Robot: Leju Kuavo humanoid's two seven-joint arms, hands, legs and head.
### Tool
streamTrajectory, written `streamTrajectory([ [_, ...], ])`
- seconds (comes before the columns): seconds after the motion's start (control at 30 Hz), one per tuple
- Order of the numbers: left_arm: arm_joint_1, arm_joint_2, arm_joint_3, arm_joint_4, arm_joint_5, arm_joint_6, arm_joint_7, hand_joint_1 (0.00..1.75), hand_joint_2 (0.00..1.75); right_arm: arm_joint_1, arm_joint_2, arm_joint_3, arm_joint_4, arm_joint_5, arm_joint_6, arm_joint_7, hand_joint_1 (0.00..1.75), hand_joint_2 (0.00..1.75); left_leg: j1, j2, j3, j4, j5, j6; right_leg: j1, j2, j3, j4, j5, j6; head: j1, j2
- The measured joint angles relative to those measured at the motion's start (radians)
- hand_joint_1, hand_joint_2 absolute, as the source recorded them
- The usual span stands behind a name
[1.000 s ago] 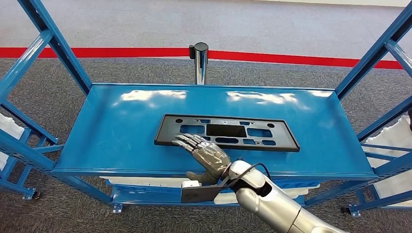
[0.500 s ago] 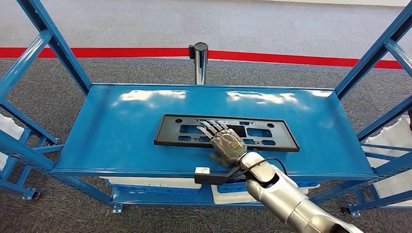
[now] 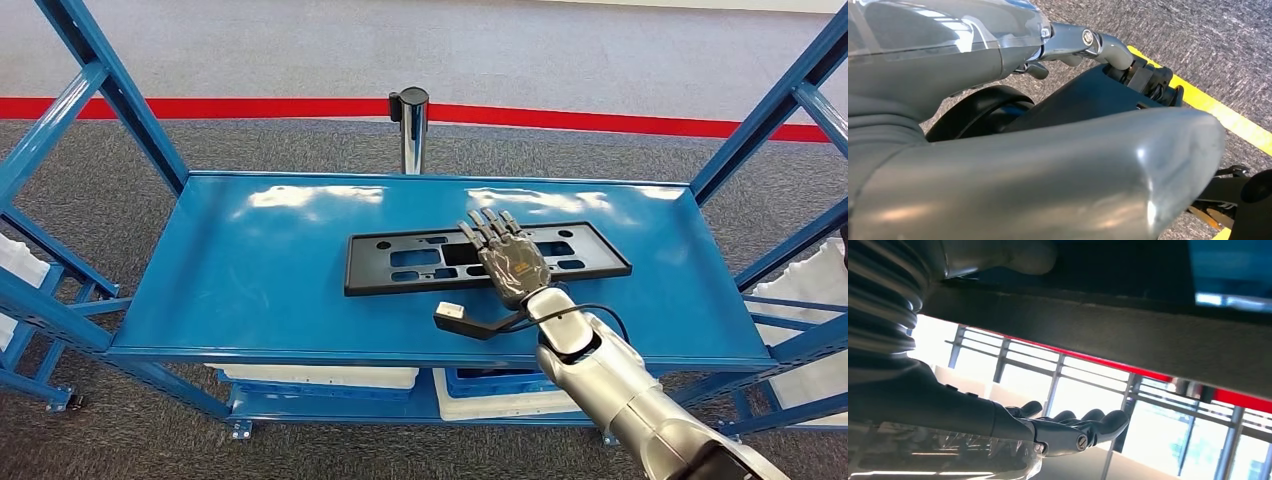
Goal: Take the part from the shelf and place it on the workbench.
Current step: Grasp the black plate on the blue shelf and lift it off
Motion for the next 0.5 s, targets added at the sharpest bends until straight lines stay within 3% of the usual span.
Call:
streamTrajectory([
  [0.03, 0.000, 0.000, 0.001, 0.000, 0.000, 0.001, 0.000, 0.00, 0.00, -0.001, -0.003, -0.009, 0.006, 0.008, -0.001, 0.002, 0.00, 1.75, 0.000, 0.000, 0.000, 0.000, 0.000, 0.000, 0.000, 0.000, 0.000, 0.000, 0.000, 0.000, 0.000, 0.000],
  [0.1, 0.000, 0.000, 0.004, 0.000, 0.000, 0.003, 0.000, 0.00, 0.00, -0.002, -0.007, -0.021, 0.015, 0.018, 0.001, 0.001, 0.31, 1.75, 0.000, 0.000, 0.000, 0.000, 0.000, 0.000, 0.000, 0.000, 0.000, 0.000, 0.000, 0.000, 0.000, 0.000],
  [0.17, 0.000, 0.000, 0.007, 0.000, 0.000, 0.004, 0.001, 0.00, 0.00, -0.002, -0.010, -0.028, 0.021, 0.023, 0.011, -0.006, 1.19, 1.75, 0.000, 0.000, 0.000, 0.000, 0.000, 0.000, 0.000, 0.000, 0.000, 0.000, 0.000, 0.000, 0.000, 0.000],
  [0.23, 0.000, 0.000, 0.010, 0.000, 0.000, 0.005, 0.001, 0.00, 0.00, -0.002, -0.011, -0.031, 0.022, 0.023, 0.035, -0.017, 1.75, 1.75, 0.000, 0.000, 0.000, 0.000, 0.000, 0.000, 0.000, 0.000, 0.000, 0.000, 0.000, 0.000, 0.000, 0.000],
  [0.5, 0.000, 0.000, 0.024, 0.000, 0.002, 0.007, 0.000, 0.00, 0.00, -0.006, -0.011, -0.031, 0.022, 0.010, 0.088, -0.041, 1.75, 1.75, 0.000, 0.000, 0.000, 0.000, 0.000, 0.000, 0.000, 0.000, 0.000, 0.000, 0.000, 0.000, -0.001, 0.000],
])
